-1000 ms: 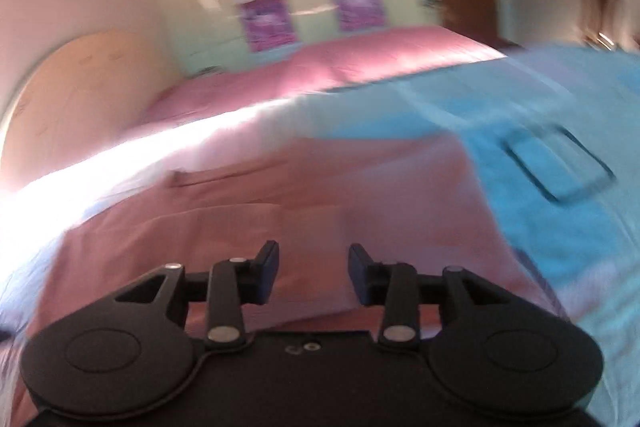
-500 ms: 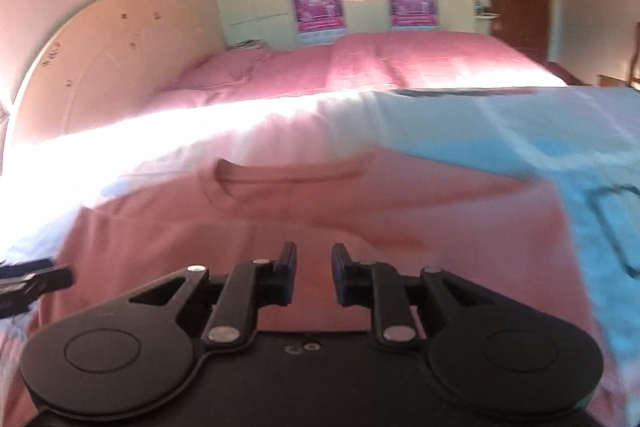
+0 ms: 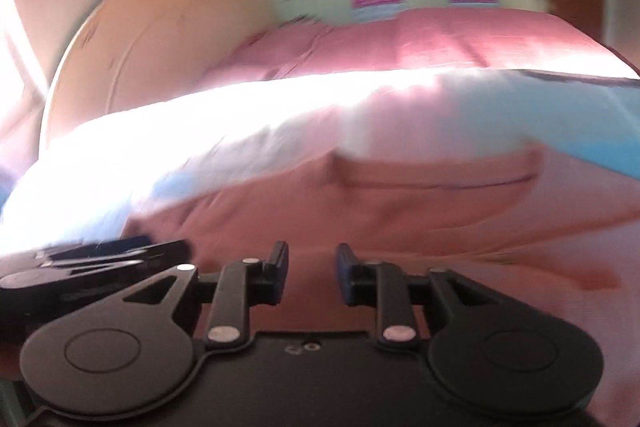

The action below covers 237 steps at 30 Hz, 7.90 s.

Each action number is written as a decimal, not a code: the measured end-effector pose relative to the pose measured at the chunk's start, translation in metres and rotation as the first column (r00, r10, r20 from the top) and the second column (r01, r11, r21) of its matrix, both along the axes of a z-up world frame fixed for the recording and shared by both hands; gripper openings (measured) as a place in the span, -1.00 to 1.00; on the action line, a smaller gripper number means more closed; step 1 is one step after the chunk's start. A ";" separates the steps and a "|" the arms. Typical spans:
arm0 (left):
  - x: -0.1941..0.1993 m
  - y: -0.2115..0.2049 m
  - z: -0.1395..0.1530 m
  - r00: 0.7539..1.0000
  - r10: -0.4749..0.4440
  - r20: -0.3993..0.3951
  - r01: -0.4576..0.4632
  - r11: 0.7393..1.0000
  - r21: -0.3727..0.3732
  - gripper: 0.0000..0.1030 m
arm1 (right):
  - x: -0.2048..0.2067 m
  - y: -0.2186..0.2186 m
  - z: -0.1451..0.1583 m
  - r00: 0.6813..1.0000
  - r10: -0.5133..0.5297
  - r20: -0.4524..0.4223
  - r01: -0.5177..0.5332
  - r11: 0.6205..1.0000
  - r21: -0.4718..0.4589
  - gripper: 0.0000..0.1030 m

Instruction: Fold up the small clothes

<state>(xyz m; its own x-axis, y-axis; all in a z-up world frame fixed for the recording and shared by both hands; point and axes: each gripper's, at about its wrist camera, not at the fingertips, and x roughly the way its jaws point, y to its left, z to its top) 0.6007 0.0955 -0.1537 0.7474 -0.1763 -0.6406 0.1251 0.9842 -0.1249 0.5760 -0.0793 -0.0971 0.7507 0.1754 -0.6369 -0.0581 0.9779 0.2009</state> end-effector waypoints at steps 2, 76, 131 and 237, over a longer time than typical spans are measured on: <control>-0.010 0.012 -0.001 1.000 -0.011 0.004 0.011 1.000 -0.012 0.02 | -0.004 0.001 -0.006 1.000 0.002 -0.015 -0.002 0.999 -0.046 -0.59; -0.130 -0.092 0.020 0.993 -0.107 -0.057 0.110 0.992 0.057 0.44 | -0.143 -0.097 0.003 0.989 -0.135 0.062 0.142 0.983 -0.119 -0.48; -0.417 0.083 -0.015 0.977 -0.010 -0.213 -0.105 0.848 -0.519 0.42 | -0.466 -0.246 -0.045 0.960 -0.156 -0.231 0.263 0.782 0.565 -0.27; -0.046 -0.106 0.023 0.987 -0.162 0.019 0.163 0.984 -0.064 0.26 | -0.036 -0.108 -0.002 0.981 0.192 0.044 -0.182 0.970 -0.160 -0.35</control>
<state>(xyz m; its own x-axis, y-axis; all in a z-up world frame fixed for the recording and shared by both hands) 0.5547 -0.0102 -0.1307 0.7140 -0.3377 -0.6133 0.2853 0.9403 -0.1856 0.5396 -0.1877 -0.0995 0.7506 0.2190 -0.6234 -0.2500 0.9675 0.0389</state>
